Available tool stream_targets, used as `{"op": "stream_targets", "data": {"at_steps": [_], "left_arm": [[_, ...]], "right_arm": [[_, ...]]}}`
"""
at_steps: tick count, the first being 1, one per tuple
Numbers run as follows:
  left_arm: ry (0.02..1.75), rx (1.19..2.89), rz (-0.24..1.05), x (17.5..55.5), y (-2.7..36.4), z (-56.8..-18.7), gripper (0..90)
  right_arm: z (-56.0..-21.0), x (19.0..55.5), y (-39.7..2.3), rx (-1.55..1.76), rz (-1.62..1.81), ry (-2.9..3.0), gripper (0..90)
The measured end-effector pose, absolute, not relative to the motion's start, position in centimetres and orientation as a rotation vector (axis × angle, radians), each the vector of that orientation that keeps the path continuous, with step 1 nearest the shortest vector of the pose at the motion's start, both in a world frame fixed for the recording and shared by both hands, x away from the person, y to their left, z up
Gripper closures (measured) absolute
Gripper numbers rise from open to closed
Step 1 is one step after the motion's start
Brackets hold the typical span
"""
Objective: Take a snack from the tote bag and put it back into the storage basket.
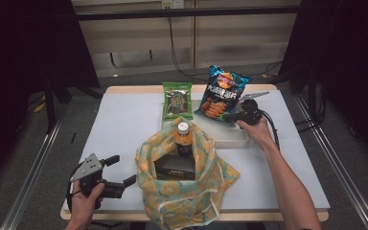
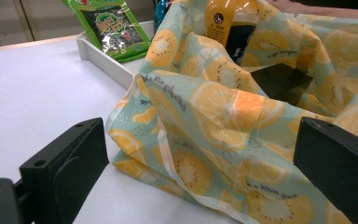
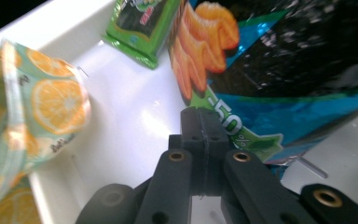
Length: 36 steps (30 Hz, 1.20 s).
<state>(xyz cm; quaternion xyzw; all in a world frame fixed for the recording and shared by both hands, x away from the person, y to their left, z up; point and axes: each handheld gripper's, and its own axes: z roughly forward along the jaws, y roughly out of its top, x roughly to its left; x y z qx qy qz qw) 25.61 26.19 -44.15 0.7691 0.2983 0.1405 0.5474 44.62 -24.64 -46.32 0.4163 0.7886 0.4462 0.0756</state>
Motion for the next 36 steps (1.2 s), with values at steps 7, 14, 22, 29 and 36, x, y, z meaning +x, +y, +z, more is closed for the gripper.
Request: {"op": "stream_targets", "data": {"at_steps": [7,14,22,29,36], "left_arm": [[0.718,1.819,0.332,25.4,26.0,-44.1,2.6],[0.714,1.825,0.34,25.4,26.2,-44.1,2.6],[0.713,1.823,0.33,25.5,26.1,-44.2,2.6],[0.711,1.832,0.327,25.6,26.0,-44.3,2.6],[0.725,1.836,0.328,25.6,26.0,-44.4,2.6]], "right_arm": [[-46.7,44.9,-24.8,1.286,1.3,2.365,90.0],[-46.7,45.0,-25.8,1.318,1.268,2.347,90.0],[-46.8,45.2,-27.0,1.354,1.256,2.315,90.0],[-47.0,45.6,-27.2,1.383,1.268,2.28,90.0],[-47.1,46.3,-27.2,1.405,1.253,2.253,90.0]]}}
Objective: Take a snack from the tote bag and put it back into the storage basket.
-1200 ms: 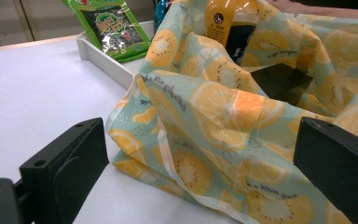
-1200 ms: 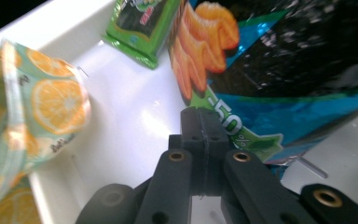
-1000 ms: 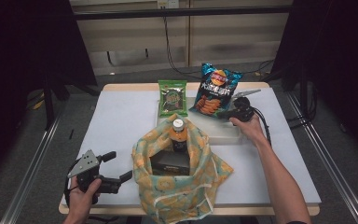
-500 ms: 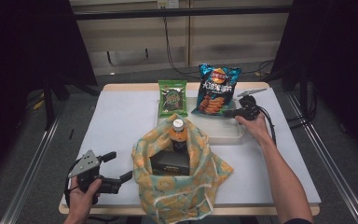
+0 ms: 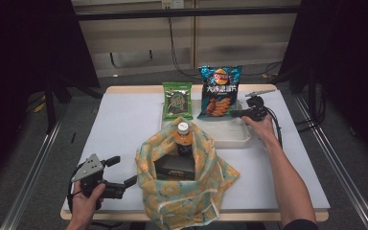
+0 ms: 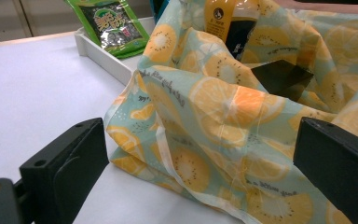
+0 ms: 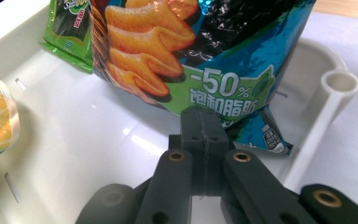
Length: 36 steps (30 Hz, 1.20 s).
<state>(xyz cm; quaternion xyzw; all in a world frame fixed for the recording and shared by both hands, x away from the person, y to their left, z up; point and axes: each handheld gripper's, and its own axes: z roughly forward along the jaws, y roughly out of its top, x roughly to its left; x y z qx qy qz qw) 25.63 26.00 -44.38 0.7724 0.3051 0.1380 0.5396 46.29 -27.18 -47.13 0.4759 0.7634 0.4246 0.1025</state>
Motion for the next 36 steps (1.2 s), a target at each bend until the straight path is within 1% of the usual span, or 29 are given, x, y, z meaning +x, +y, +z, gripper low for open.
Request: {"op": "stream_targets", "data": {"at_steps": [4,9,15,20,21,24,26,32,34,36], "left_arm": [[0.708,1.838,0.316,25.8,25.9,-44.4,2.6],[0.725,1.845,0.334,25.6,25.8,-44.3,2.6],[0.713,1.837,0.324,25.6,25.8,-44.4,2.6],[0.716,1.835,0.33,25.6,25.7,-44.2,3.2],[0.706,1.837,0.325,25.6,25.7,-44.2,3.3],[0.709,1.844,0.335,25.6,25.5,-44.2,4.3],[0.713,1.84,0.331,25.6,25.5,-44.2,4.8],[0.722,1.829,0.337,25.3,25.2,-43.8,7.6],[0.708,1.824,0.313,25.2,24.9,-43.7,9.2],[0.691,1.842,0.322,25.1,24.7,-43.6,10.0]], "right_arm": [[-47.0,46.3,-26.9,1.395,1.265,2.261,90.0],[-47.0,46.0,-26.6,1.385,1.306,2.263,90.0],[-46.2,44.6,-26.6,1.341,1.366,2.245,89.9],[-44.6,42.7,-26.5,1.277,1.441,2.201,79.0],[-44.2,42.1,-26.4,1.267,1.464,2.201,73.9],[-43.5,40.8,-25.9,1.211,1.482,2.208,70.2],[-43.1,39.7,-25.6,1.191,1.502,2.205,66.0],[-42.8,37.2,-24.9,1.161,1.526,2.205,64.4],[-42.7,36.4,-24.7,1.165,1.53,2.208,63.5],[-42.5,35.7,-24.4,1.155,1.541,2.212,60.9]]}}
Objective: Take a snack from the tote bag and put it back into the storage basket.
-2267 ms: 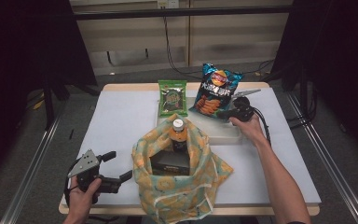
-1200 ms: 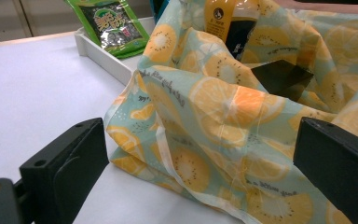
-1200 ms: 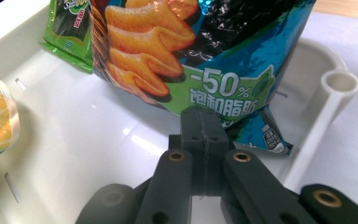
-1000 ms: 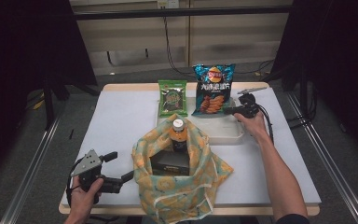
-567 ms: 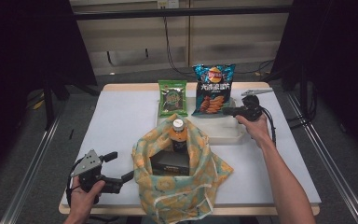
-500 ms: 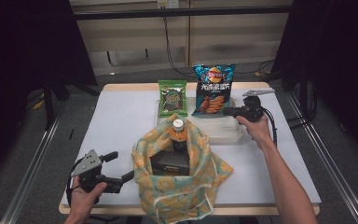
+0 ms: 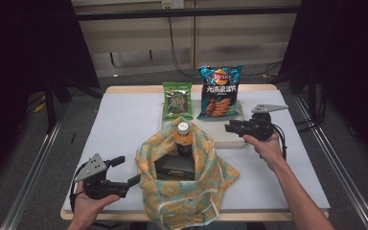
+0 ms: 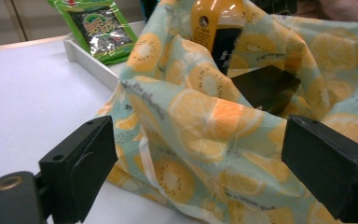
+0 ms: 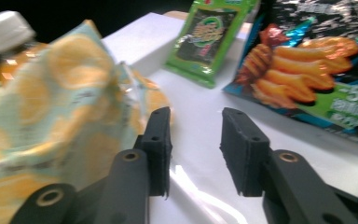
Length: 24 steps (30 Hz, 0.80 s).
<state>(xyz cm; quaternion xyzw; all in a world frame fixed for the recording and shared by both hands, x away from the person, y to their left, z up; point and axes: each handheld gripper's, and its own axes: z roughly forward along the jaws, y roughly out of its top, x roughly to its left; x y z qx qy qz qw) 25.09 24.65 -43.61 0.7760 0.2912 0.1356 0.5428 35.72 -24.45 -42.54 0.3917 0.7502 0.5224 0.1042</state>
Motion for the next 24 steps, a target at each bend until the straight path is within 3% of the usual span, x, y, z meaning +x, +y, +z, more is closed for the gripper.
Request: {"op": "stream_targets", "data": {"at_steps": [10,19,24], "left_arm": [[0.716,1.823,0.335,25.1,24.8,-43.5,16.1],[0.68,1.835,0.294,25.0,24.6,-43.2,27.6],[0.651,1.857,0.29,24.7,24.2,-42.7,40.5]], "right_arm": [[-40.9,32.2,-23.2,1.101,1.571,2.229,56.9],[-40.7,29.9,-22.2,1.073,1.589,2.24,51.7],[-40.2,28.7,-21.4,1.03,1.608,2.255,49.8]]}}
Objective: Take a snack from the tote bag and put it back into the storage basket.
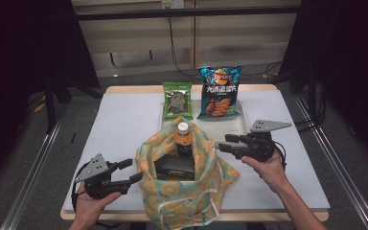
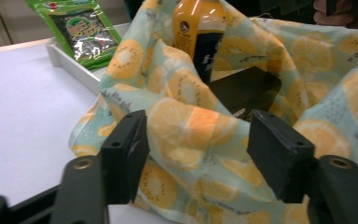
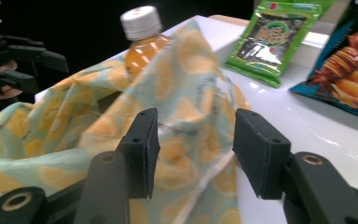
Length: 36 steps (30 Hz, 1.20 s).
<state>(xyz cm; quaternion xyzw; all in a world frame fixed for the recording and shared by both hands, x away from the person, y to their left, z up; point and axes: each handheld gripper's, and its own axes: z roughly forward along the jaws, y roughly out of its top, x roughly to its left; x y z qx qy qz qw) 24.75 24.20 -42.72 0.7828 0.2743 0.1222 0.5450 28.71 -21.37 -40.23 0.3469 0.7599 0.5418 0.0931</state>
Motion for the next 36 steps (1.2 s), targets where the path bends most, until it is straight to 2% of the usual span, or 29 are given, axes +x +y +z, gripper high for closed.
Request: {"op": "stream_targets", "data": {"at_steps": [5,9,11,13,19,21,23,24,30,34,36], "left_arm": [[0.609,1.852,0.252,24.5,23.6,-42.2,55.2],[0.573,1.862,0.215,24.7,22.5,-42.0,63.0],[0.56,1.871,0.209,24.7,21.8,-41.8,64.7],[0.531,1.881,0.19,24.8,21.1,-41.5,65.8],[0.485,1.917,0.135,25.2,18.3,-40.9,63.6],[0.469,1.947,0.11,25.1,16.9,-41.1,58.2],[0.493,1.96,0.11,24.9,15.9,-41.5,40.0],[0.487,1.971,0.104,24.8,15.6,-41.7,34.4],[0.428,2.005,0.067,23.9,14.5,-43.4,32.8],[0.379,2.057,0.062,23.0,14.1,-44.2,31.3],[0.354,2.09,0.06,22.7,13.9,-44.6,36.2]], "right_arm": [[-39.7,27.9,-20.5,1.001,1.625,2.27,48.7],[-38.9,27.2,-19.4,0.952,1.641,2.29,48.6],[-38.7,27.1,-18.7,0.913,1.644,2.321,57.2],[-38.7,26.9,-17.9,0.892,1.644,2.355,58.1],[-39.1,27.0,-15.7,0.862,1.606,2.41,54.9],[-39.4,27.3,-15.1,0.848,1.565,2.433,56.8],[-39.7,27.7,-14.6,0.851,1.536,2.449,54.9],[-39.9,27.8,-14.4,0.855,1.516,2.455,52.6],[-41.2,27.8,-13.2,0.877,1.449,2.481,39.0],[-41.4,27.5,-12.9,0.865,1.428,2.483,39.5],[-41.8,27.6,-13.0,0.887,1.421,2.481,39.8]]}}
